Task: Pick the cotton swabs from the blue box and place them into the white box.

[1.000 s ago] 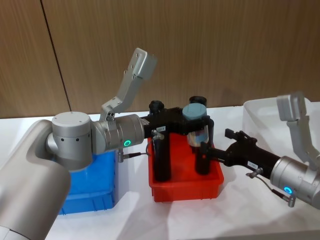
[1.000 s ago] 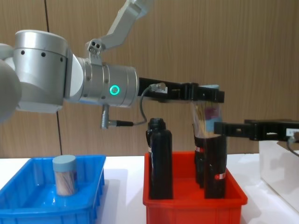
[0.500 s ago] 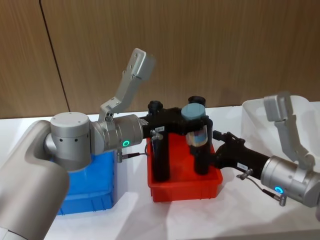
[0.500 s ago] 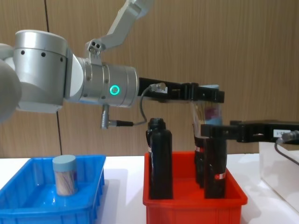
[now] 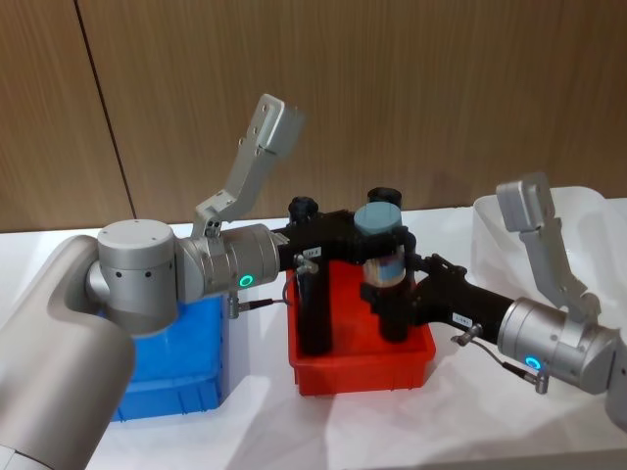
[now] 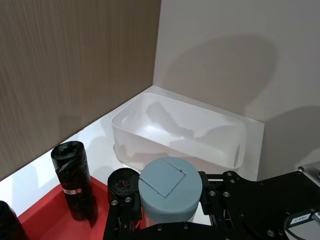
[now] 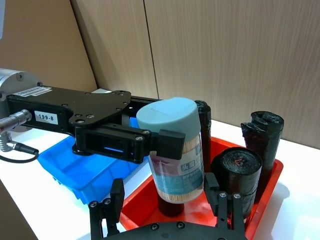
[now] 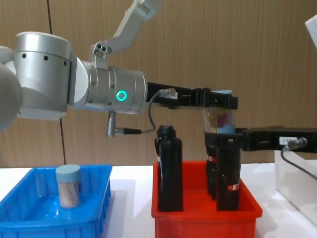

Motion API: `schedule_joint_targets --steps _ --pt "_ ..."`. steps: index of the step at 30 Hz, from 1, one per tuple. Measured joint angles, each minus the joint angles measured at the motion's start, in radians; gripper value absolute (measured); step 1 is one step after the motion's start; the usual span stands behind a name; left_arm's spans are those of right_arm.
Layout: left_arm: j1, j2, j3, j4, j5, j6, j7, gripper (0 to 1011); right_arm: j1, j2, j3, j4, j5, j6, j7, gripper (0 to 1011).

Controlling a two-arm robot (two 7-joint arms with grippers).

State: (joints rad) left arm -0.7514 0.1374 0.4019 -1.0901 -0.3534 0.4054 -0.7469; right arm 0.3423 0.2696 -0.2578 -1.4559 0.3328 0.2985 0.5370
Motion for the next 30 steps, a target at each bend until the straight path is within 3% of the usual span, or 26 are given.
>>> schedule_joint_targets --steps 16,21,30 --pt "0.0 0.0 0.0 0.0 0.0 0.0 0.0 665 0.033 -0.01 -0.01 0.037 -0.024 -0.014 0.009 1002" --pt "0.0 0.0 0.0 0.0 0.0 0.0 0.0 665 0.041 -0.011 -0.013 0.044 -0.034 -0.018 0.008 911" --pt "0.0 0.0 0.0 0.0 0.0 0.0 0.0 665 0.056 -0.016 -0.019 0.063 -0.056 -0.021 -0.001 659"
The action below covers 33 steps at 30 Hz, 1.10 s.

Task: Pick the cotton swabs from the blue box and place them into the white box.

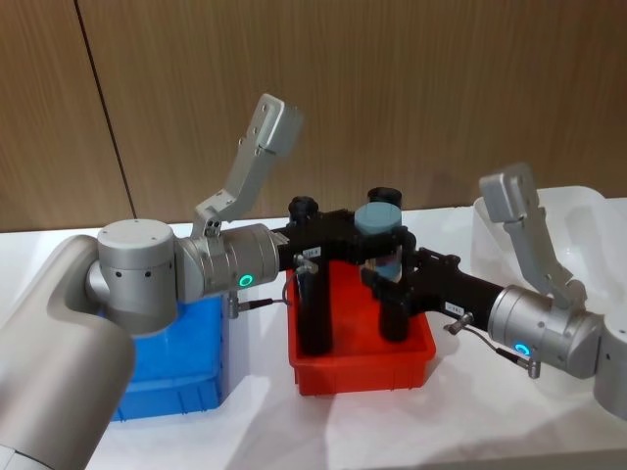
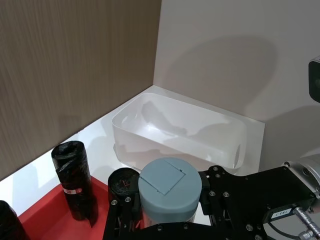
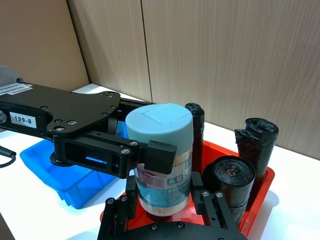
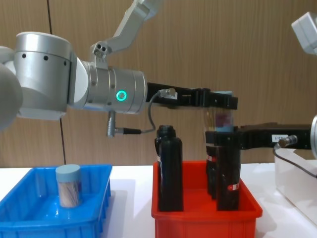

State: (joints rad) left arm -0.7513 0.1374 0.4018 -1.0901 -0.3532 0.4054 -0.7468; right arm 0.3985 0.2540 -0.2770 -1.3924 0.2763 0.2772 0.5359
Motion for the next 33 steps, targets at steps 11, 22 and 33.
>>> schedule_joint_targets --steps 11,22,33 --pt "0.0 0.0 -0.001 0.0 0.001 0.0 0.001 666 0.014 -0.005 -0.006 0.015 -0.014 -0.008 -0.007 618" --pt "0.0 0.0 0.001 0.0 -0.001 0.0 -0.001 901 0.022 -0.007 -0.009 0.021 -0.022 -0.015 -0.019 618" --pt "0.0 0.0 0.0 0.0 0.0 0.0 -0.001 1003 0.025 -0.008 -0.014 0.022 -0.021 -0.02 -0.024 618"
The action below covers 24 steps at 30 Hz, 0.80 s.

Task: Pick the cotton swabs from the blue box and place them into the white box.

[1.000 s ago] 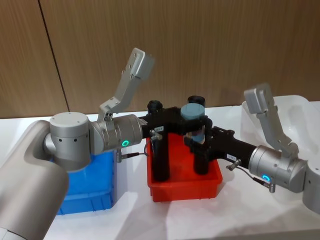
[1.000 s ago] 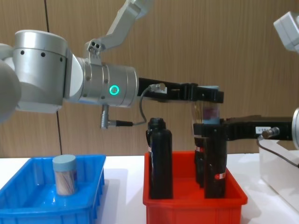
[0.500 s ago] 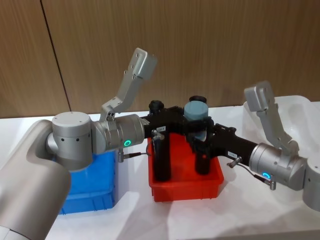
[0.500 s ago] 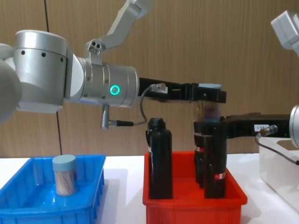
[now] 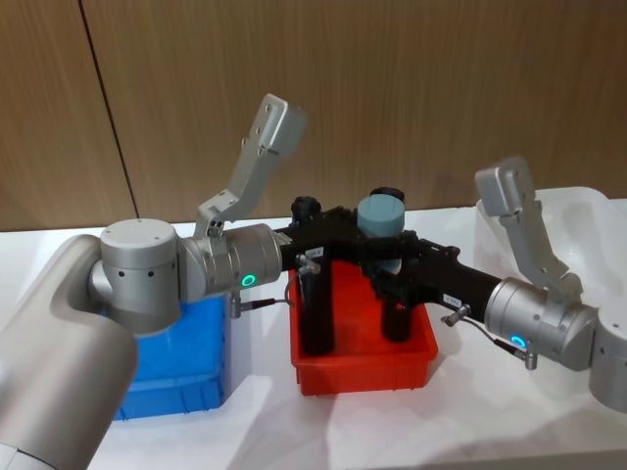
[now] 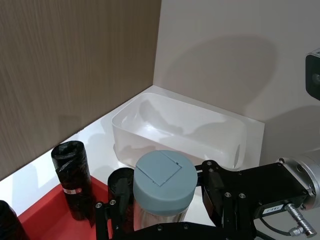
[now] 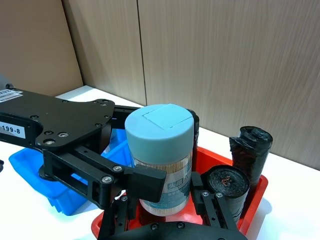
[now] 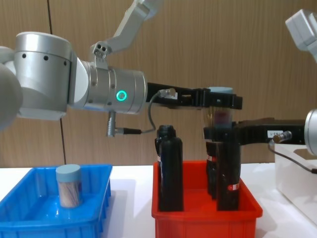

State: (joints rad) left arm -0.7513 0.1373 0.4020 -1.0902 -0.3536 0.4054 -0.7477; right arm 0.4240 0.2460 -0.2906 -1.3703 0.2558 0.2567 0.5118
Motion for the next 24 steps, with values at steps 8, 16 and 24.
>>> schedule_joint_targets --steps 8,16,24 --pt "0.0 0.0 0.0 0.0 0.0 0.0 0.0 1002 -0.005 0.006 0.002 -0.001 0.009 -0.001 -0.015 618" --pt "0.0 0.0 0.0 0.0 0.0 0.0 0.0 1003 -0.017 0.021 0.014 -0.003 0.022 -0.001 -0.045 618" --pt "0.0 0.0 0.0 0.0 0.0 0.0 0.0 1003 -0.032 0.044 0.038 -0.005 0.038 -0.001 -0.09 618"
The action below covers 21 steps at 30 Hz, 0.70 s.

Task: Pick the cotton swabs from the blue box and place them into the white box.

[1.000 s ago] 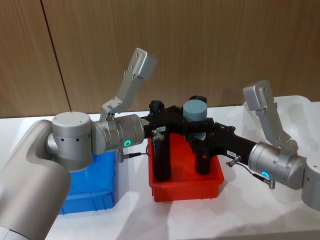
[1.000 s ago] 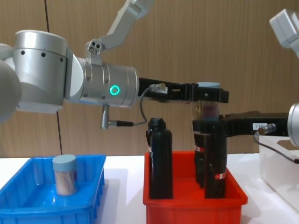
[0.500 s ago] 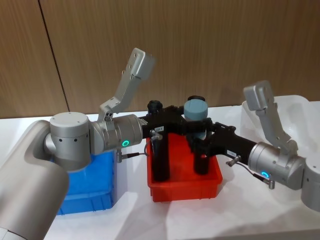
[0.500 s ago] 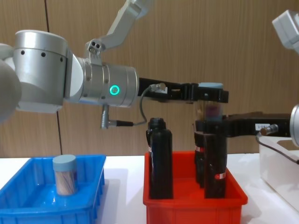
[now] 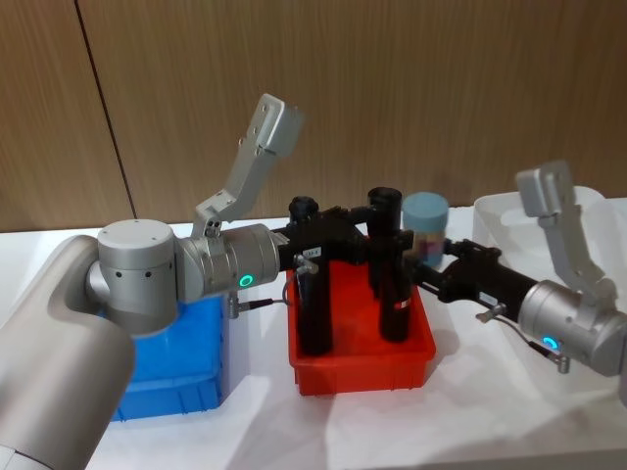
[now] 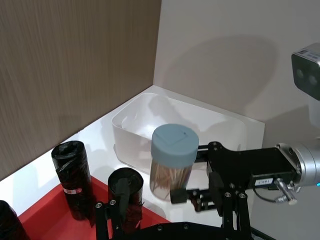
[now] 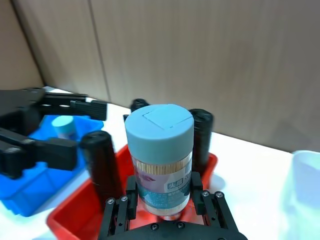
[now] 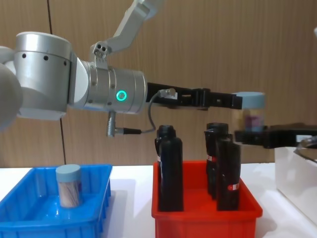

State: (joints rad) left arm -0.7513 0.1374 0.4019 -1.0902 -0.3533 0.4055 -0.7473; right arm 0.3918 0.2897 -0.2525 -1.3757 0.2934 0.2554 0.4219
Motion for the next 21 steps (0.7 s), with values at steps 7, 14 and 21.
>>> schedule_joint_targets --steps 7,14,21 --pt "0.0 0.0 0.0 0.0 0.0 0.0 0.0 1003 -0.012 0.025 0.027 -0.003 0.015 -0.002 -0.047 618" --pt "0.0 0.0 0.0 0.0 0.0 0.0 0.0 1003 -0.023 0.053 0.061 -0.008 0.031 -0.003 -0.1 618" --pt "0.0 0.0 0.0 0.0 0.0 0.0 0.0 1003 -0.031 0.075 0.088 -0.009 0.041 0.0 -0.153 618"
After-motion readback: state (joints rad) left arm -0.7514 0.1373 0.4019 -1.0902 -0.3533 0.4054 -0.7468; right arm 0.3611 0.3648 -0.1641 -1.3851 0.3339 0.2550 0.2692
